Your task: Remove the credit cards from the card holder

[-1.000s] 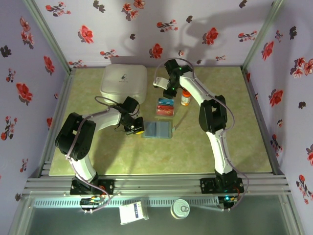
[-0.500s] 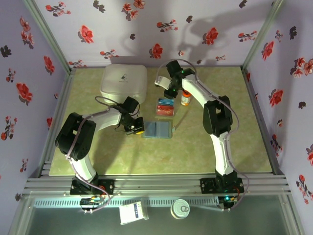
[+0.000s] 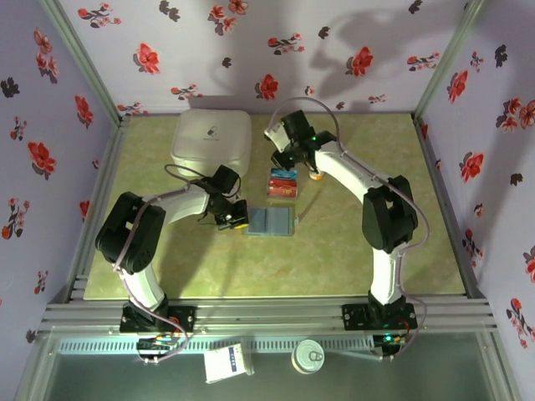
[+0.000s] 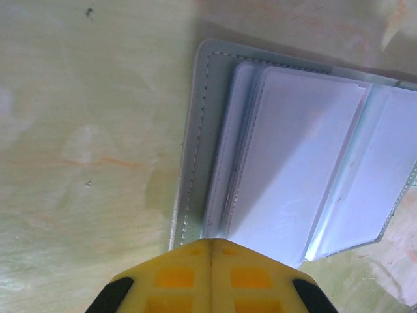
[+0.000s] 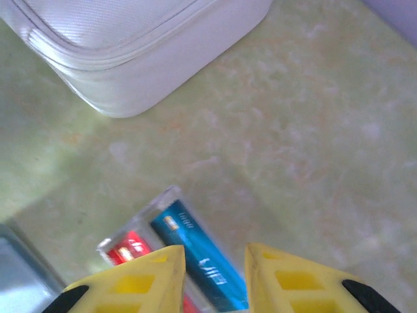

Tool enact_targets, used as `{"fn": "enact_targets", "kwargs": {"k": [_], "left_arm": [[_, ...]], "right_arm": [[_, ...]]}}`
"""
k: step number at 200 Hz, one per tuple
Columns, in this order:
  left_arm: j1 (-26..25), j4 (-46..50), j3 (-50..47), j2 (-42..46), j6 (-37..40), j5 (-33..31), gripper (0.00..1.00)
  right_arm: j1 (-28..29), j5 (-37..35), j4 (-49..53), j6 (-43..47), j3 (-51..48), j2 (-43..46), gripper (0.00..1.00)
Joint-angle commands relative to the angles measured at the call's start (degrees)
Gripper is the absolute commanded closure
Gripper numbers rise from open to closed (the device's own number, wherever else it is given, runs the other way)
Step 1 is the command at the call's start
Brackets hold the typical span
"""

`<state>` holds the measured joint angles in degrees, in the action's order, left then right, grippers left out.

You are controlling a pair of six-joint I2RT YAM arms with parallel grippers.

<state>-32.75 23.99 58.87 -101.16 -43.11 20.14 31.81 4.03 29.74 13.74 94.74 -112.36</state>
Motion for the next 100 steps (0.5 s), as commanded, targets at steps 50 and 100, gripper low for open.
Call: {"fn": "enact_targets", "kwargs": {"k": [50, 100], "left_arm": [[-0.65, -0.11, -0.3, 0.97, 0.42, 0.87, 1.0], [0.29, 2.09, 2.24, 0.66, 2.94, -1.23, 1.0]], "right_arm": [[5.81, -1.9, -12.33, -34.26, -19.05, 9.07, 0.75], [8.0, 1.84, -12.61, -50.06, -25.62, 10.81, 0.78]]}}
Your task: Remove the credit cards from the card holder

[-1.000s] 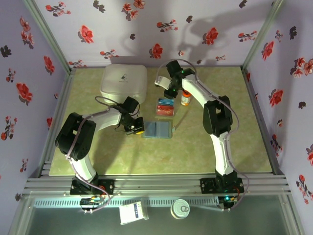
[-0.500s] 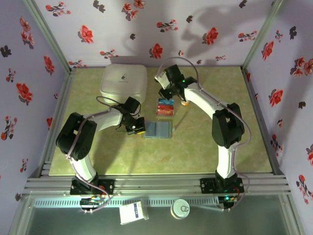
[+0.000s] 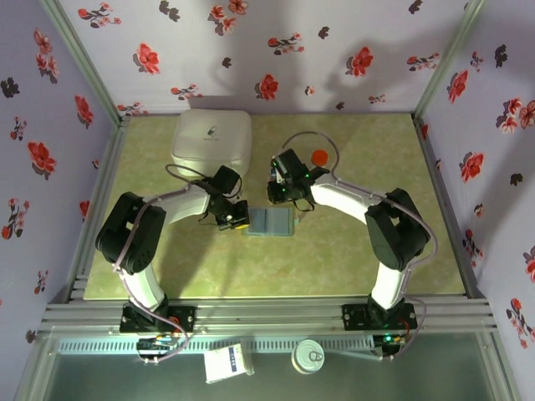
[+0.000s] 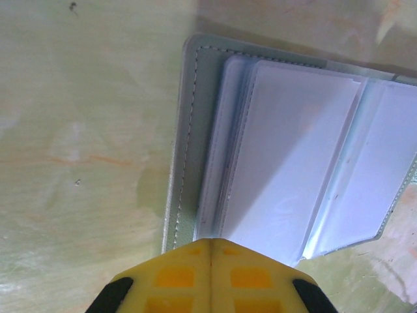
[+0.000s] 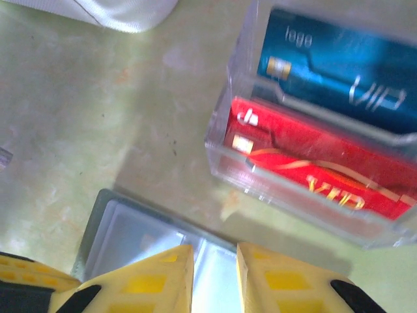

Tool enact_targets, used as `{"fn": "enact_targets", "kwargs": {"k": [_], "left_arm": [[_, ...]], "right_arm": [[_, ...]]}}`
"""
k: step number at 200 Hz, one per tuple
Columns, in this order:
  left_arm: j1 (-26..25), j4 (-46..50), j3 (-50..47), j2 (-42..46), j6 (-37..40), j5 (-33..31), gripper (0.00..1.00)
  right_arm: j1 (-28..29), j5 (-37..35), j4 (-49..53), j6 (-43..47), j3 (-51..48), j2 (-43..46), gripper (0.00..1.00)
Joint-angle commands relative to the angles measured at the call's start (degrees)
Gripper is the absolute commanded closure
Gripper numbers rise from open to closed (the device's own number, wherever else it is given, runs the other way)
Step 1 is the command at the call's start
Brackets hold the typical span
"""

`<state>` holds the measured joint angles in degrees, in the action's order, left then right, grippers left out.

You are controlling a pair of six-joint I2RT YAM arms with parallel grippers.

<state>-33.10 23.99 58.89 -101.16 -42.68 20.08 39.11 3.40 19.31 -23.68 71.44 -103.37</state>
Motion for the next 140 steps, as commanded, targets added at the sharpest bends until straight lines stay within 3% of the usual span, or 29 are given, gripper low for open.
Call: {"fn": "enact_targets", "kwargs": {"k": [1, 34, 140], "left_arm": [[0.66, 2.1, 2.29, 0.59, 2.55, -1.13, 1.0], [2.51, 2.63, 3.08, -1.29, 4.35, -1.37, 1.0], [2.59, -1.0, -0.7, -2.48, 4.03, 1.15, 1.0]], "right_arm": [[0.7, 2.79, -2.31, -12.98, -2.47, 1.8, 0.79], [1.27, 9.15, -7.13, -22.65, -7.43, 1.6, 0.82], [3.34, 12.3, -11.75, -27.11, -9.79, -0.99, 0.69]]}}
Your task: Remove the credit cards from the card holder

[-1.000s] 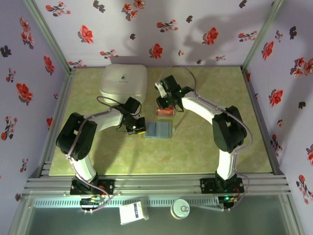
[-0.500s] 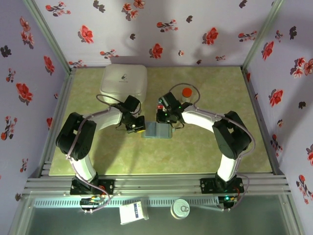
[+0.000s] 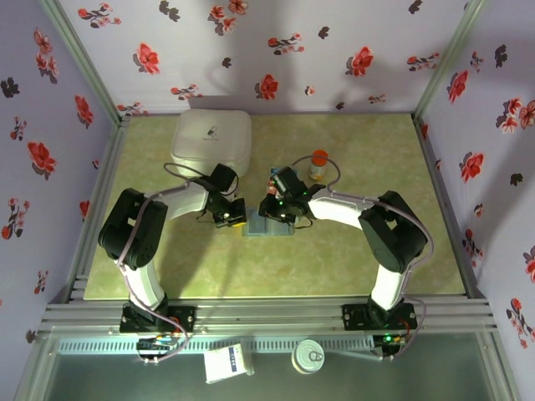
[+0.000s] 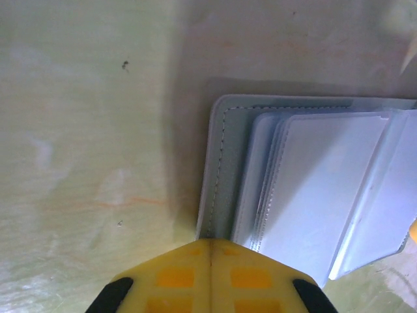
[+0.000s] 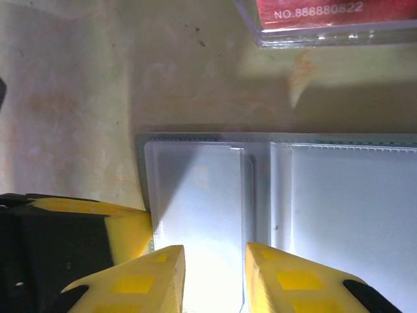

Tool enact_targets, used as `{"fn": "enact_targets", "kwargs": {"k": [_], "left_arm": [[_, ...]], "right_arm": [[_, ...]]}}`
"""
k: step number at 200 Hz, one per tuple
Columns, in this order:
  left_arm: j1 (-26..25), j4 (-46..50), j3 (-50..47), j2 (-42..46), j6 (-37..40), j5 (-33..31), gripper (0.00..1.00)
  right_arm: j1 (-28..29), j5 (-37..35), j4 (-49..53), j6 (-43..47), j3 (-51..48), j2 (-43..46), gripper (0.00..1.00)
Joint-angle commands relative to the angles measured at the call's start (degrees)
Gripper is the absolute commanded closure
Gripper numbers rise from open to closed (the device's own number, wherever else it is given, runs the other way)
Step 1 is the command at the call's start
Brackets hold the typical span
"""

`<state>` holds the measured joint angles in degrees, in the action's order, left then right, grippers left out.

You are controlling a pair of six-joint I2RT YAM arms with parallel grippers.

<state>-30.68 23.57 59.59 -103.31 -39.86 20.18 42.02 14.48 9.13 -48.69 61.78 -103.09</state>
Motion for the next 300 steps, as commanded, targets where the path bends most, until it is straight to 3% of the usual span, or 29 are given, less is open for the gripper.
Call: {"fn": "enact_targets", "kwargs": {"k": [1, 86, 172, 228, 300], "left_arm": [[0.13, -0.61, -1.4, -0.37, 1.19, 1.06, 1.0], [0.27, -0.72, -1.23, -0.78, 1.49, 1.03, 1.0], [0.62, -0.18, -0.62, -1.37, 2.03, 1.08, 1.0], [0.94, 0.16, -0.09, -1.93, 2.23, 1.0, 1.0], [1.32, 0.73, 0.26, -2.43, 2.52, 0.99, 1.0]], "right_arm": [[0.43, 1.28, -1.57, -2.11, -0.1, -1.39, 0.69], [0.92, 4.48, -2.36, -2.11, 1.61, -5.03, 0.69], [1.13, 4.69, -1.31, -0.71, 2.91, -6.19, 0.79], [1.13, 3.04, 2.31, 0.32, 4.18, -6.96, 0.72], [0.96, -1.33, 7.89, 1.8, 5.09, -6.73, 0.71]]}}
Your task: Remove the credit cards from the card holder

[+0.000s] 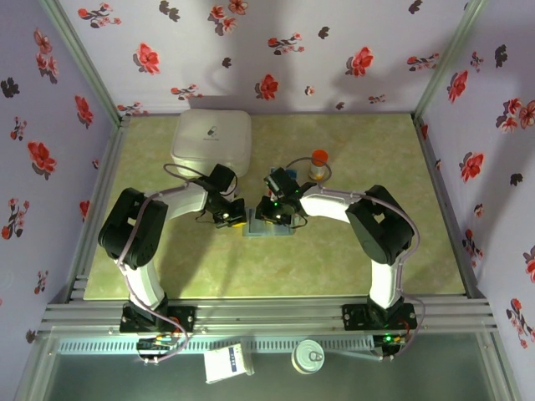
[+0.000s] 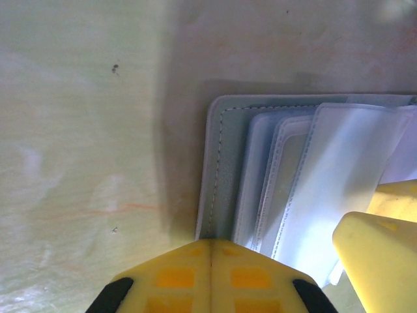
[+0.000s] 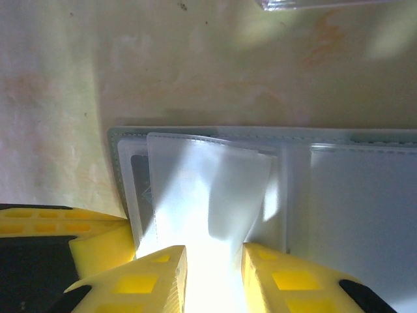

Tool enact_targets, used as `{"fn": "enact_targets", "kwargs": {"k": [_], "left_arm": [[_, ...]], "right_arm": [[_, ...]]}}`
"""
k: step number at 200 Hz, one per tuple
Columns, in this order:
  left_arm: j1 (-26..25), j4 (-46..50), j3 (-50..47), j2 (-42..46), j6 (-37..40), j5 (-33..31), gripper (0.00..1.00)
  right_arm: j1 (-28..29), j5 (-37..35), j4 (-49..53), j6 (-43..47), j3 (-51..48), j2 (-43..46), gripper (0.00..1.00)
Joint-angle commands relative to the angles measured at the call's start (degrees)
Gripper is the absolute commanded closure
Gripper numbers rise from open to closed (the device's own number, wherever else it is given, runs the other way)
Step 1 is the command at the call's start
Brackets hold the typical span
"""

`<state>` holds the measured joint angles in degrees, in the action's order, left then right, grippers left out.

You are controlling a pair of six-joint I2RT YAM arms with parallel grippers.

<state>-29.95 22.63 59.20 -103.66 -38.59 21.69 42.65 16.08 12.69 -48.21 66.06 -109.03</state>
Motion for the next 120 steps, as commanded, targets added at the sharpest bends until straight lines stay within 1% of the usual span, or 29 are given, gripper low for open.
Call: {"fn": "enact_targets", "kwargs": {"k": [1, 32, 62, 91, 120], "left_arm": [[0.6, 1.73, 0.65, -2.08, 1.29, -0.51, 1.0], [0.73, 2.04, 1.11, -1.75, 1.17, -0.51, 1.0], [0.69, 2.76, 1.94, 0.0, 0.8, -0.51, 1.0], [0.69, 3.5, 2.88, 2.37, -0.06, -0.21, 1.0], [0.69, 3.05, 3.29, 3.89, -1.66, 1.35, 0.97]], "right_arm": [[0.32, -2.95, 4.34, 1.34, 0.81, -0.76, 0.71], [0.19, -2.69, 3.63, 1.8, 0.25, -0.38, 0.72], [-0.27, -1.06, 1.27, 1.8, -0.97, 0.21, 0.75], [-0.77, -0.1, -0.36, 1.63, -2.16, 0.82, 0.79], [-1.32, 0.6, -2.02, 1.36, -3.53, 1.41, 0.83]]}}
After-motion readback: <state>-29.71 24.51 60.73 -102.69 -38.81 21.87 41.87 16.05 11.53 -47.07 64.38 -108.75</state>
